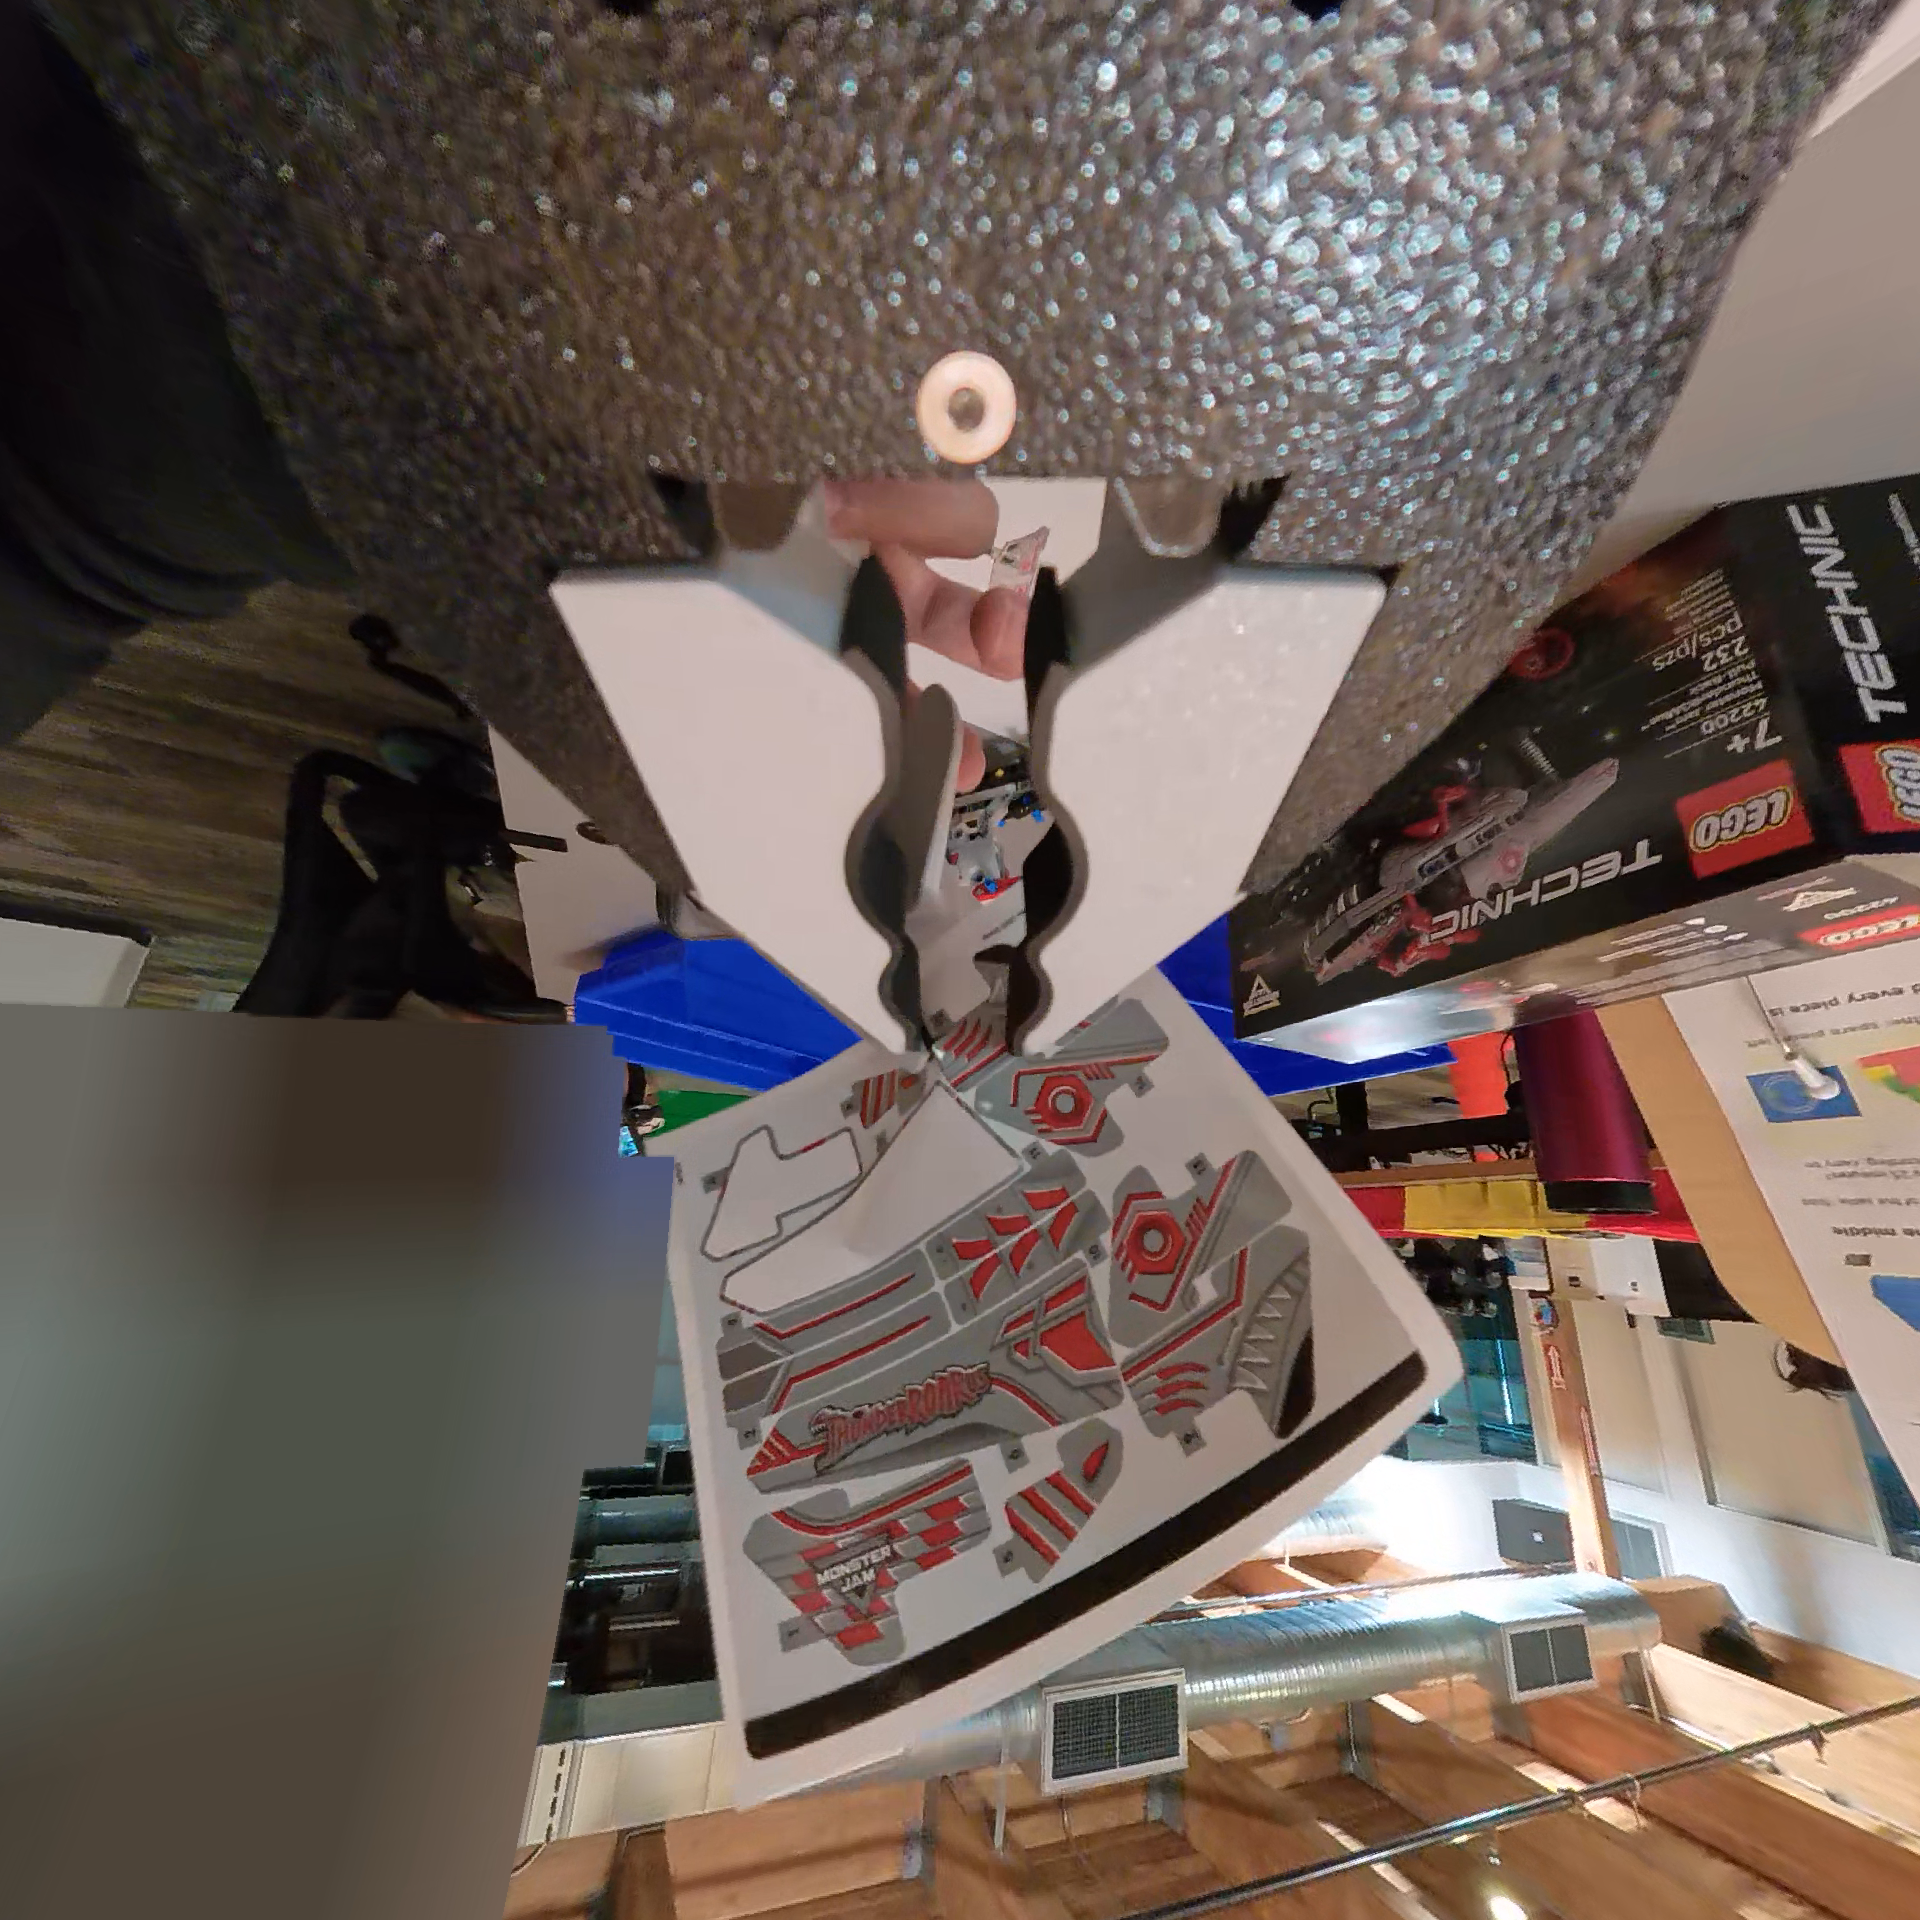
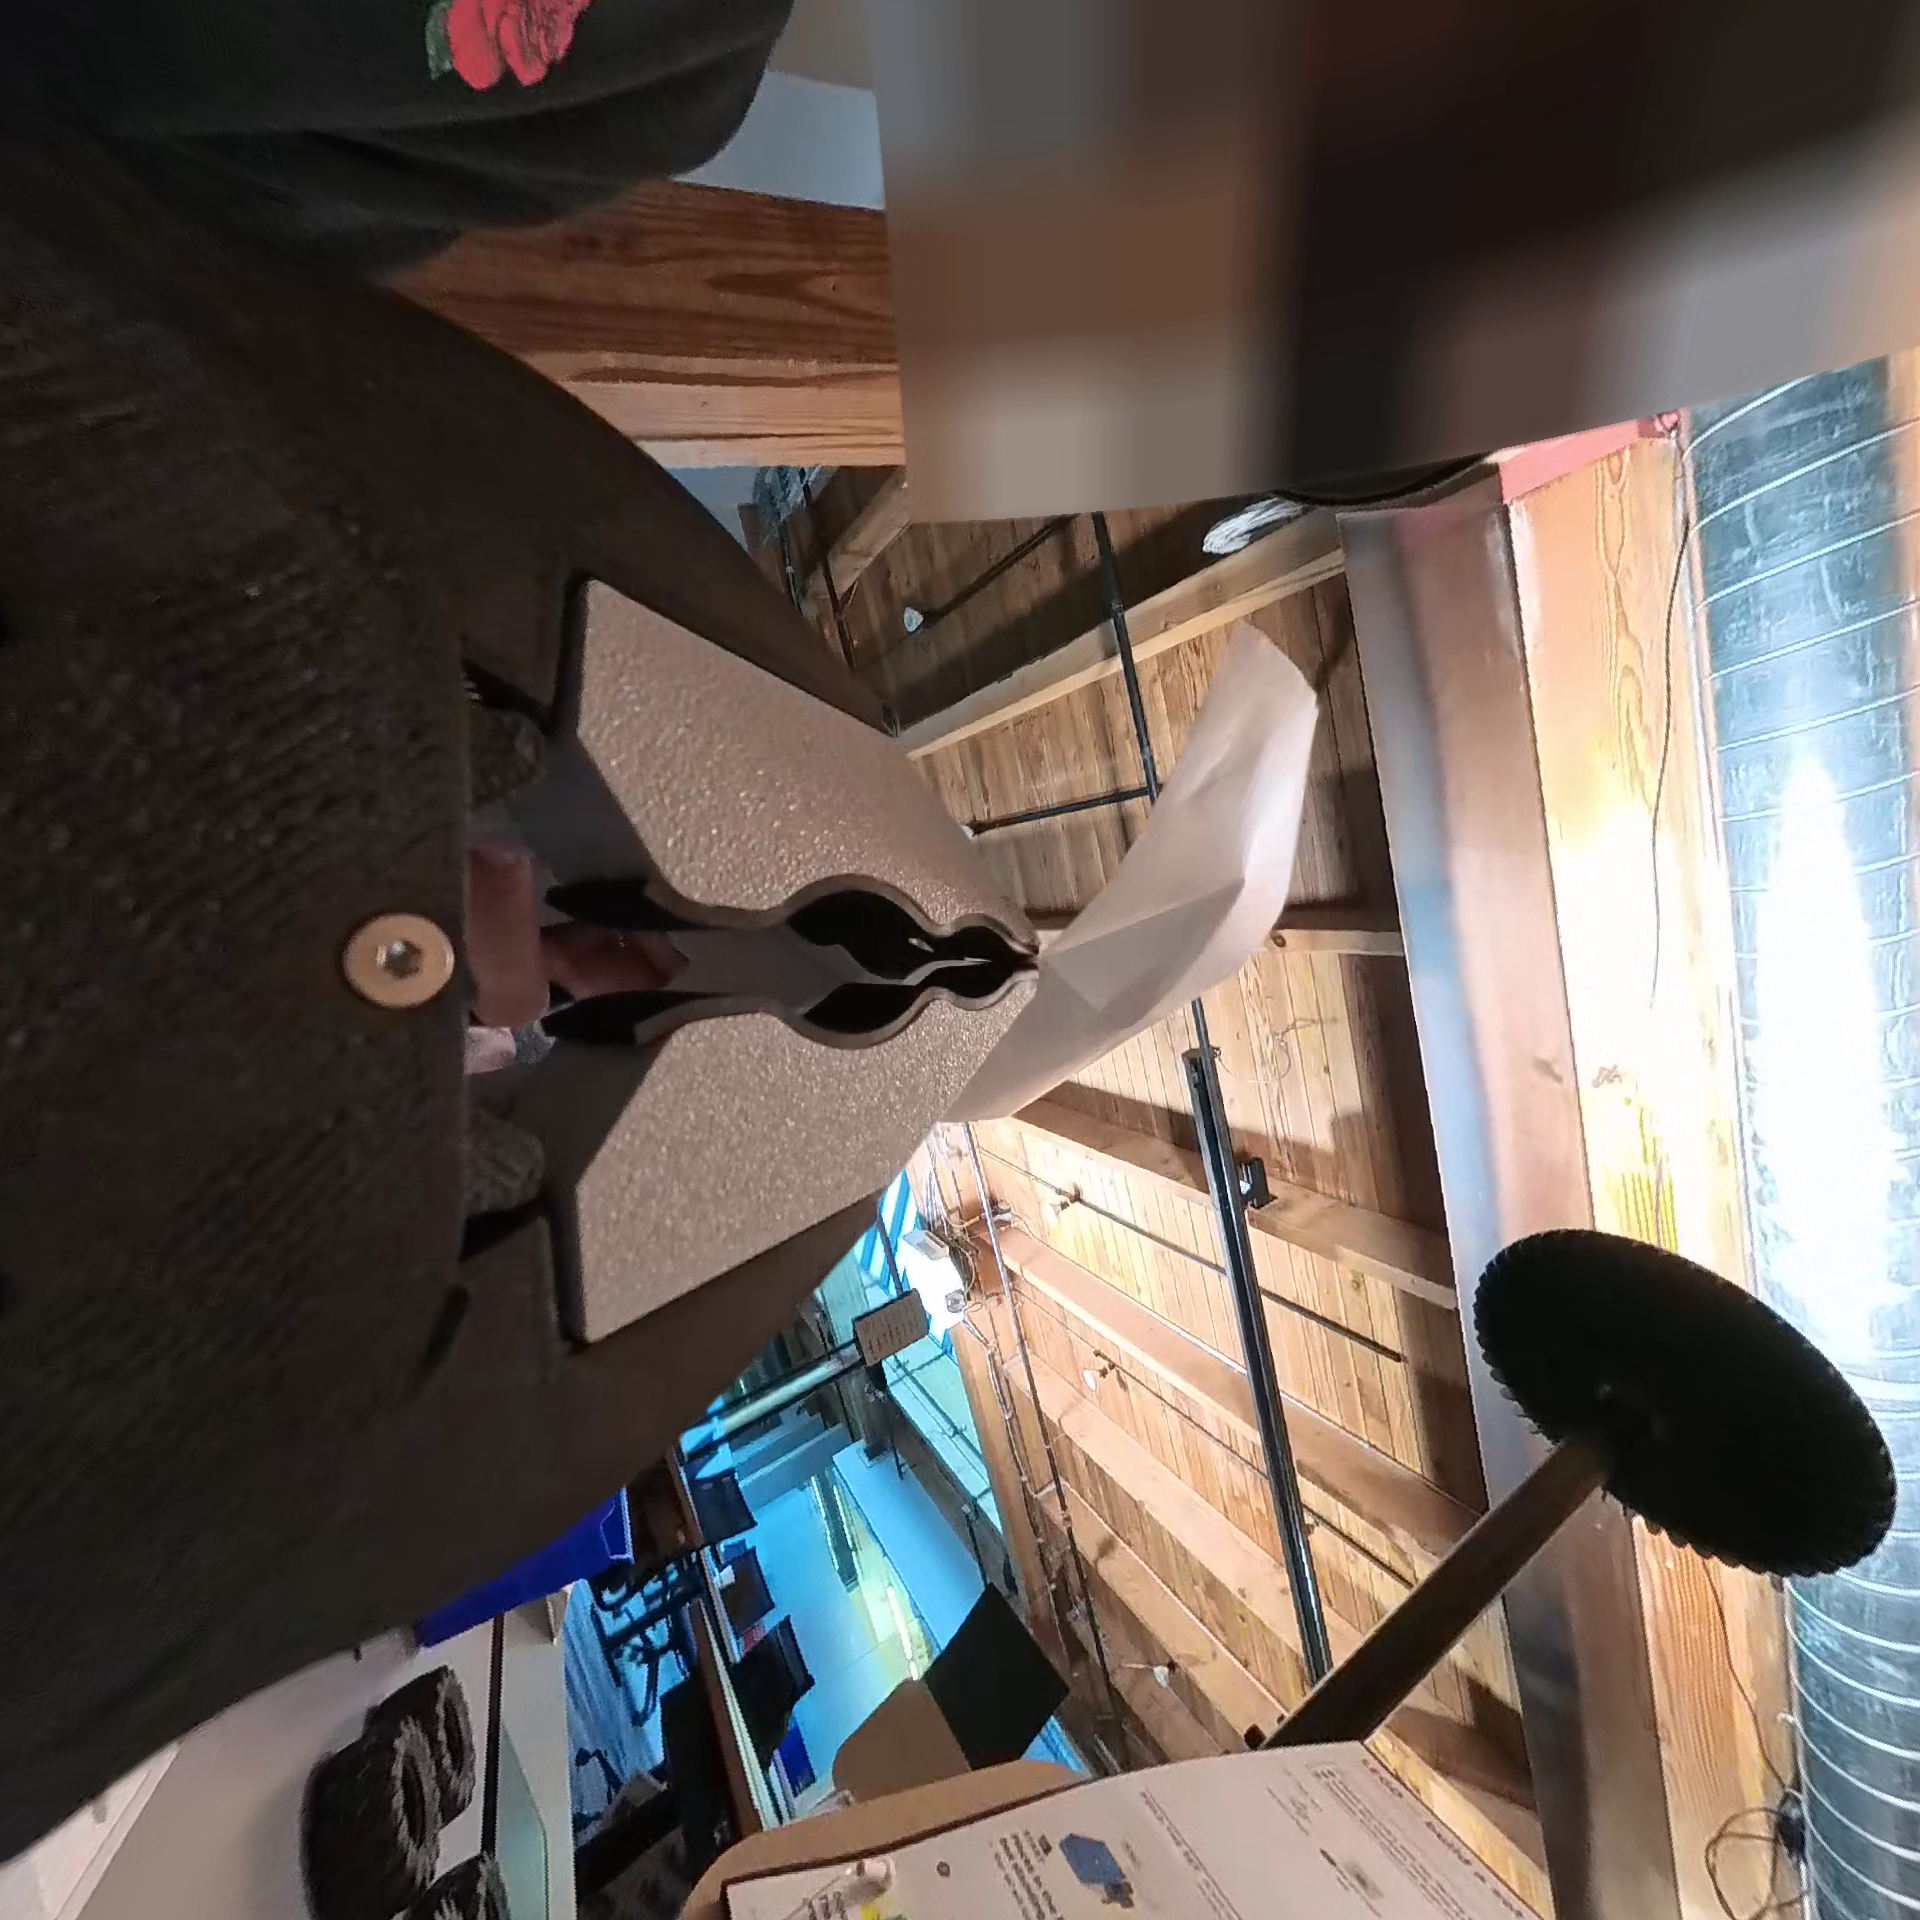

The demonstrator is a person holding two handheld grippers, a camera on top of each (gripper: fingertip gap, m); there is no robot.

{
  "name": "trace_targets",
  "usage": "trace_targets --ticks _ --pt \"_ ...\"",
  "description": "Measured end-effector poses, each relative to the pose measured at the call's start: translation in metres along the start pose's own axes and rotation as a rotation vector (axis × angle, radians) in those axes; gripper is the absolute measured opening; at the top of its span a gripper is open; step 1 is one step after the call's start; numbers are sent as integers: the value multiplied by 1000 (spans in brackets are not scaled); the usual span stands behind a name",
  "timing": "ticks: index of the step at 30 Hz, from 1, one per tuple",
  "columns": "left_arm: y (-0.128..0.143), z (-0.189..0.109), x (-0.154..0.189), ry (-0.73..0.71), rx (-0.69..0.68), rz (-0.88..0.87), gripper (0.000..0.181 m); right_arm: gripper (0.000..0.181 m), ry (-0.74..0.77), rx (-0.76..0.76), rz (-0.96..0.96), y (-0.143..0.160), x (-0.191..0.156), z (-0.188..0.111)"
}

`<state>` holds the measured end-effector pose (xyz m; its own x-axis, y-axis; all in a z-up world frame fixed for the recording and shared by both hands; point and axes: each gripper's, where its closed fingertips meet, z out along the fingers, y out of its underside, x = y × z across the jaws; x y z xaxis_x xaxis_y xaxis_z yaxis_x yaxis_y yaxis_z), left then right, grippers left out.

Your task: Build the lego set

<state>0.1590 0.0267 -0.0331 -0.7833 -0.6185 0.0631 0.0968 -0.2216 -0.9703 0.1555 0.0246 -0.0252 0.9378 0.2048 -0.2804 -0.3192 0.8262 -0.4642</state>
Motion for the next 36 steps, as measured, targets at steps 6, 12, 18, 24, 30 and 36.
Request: trace_targets --ticks 6,12,18,24,30,36 --pt "2 0 1 5 -16 85 12 0 -22 26 96 1 -1 1" --pt "1 -1 2 -1 -19 131 12 0 -45 3 97 2 -3 1" --pt "1 -1 4 24 -20 93 11 0 -52 7 80 1 -5 1" --pt "-2 -3 8 70 -11 54 10 0 -87 -15 66 2 -10 2" --pt "-3 -6 11 130 -8 -12 11 0 -116 -10 118 3 -13 3" --pt "-5 -8 11 161 11 -74 9 0 -124 -1 147 5 -13 3"
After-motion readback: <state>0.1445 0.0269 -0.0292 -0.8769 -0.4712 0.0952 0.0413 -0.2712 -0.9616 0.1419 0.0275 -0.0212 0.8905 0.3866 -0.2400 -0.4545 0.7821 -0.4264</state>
